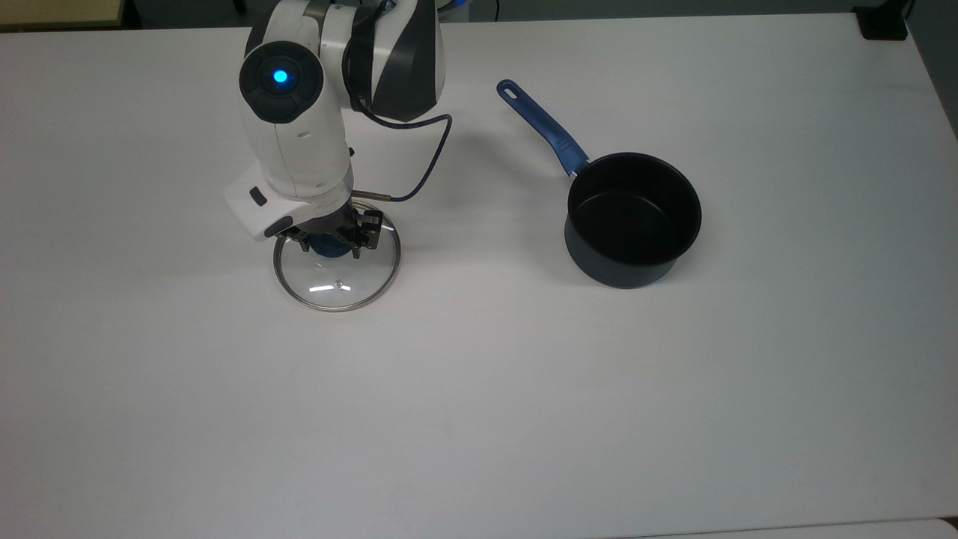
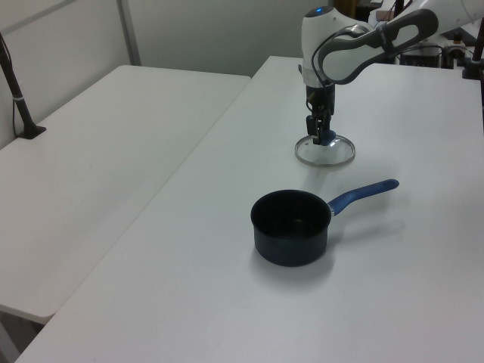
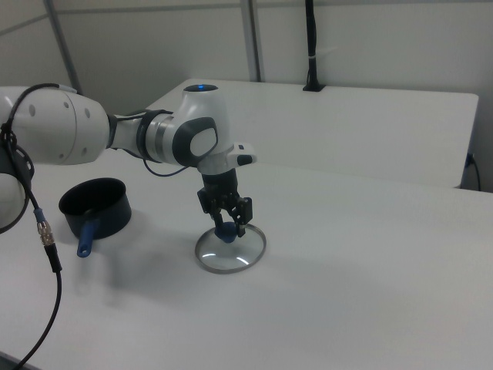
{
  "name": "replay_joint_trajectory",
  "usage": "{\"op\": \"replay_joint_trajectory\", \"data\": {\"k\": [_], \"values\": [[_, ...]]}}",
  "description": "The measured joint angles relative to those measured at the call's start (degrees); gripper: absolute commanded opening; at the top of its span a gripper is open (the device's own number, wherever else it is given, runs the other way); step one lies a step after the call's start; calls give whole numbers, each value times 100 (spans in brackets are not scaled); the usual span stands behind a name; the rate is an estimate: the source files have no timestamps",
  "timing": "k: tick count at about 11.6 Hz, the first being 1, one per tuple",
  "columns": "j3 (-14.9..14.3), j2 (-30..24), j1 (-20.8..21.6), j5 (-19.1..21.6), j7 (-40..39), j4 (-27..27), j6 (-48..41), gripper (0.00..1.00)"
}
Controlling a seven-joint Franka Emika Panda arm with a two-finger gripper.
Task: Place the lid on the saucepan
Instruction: 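Close the gripper on the blue knob and lift the glass lid, then carry the lid over the saucepan and lower it onto the rim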
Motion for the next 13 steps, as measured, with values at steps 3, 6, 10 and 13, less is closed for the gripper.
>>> {"op": "replay_joint_trajectory", "data": {"k": [3, 6, 10, 13], "values": [[-31, -79, -5, 0, -154, 77, -417, 37], [-170, -310, -2, 0, -192, 449, -962, 36], [-315, -595, 97, 0, -201, 945, -1553, 36], [-573, -627, 667, 12, -13, 950, -1554, 36]]}}
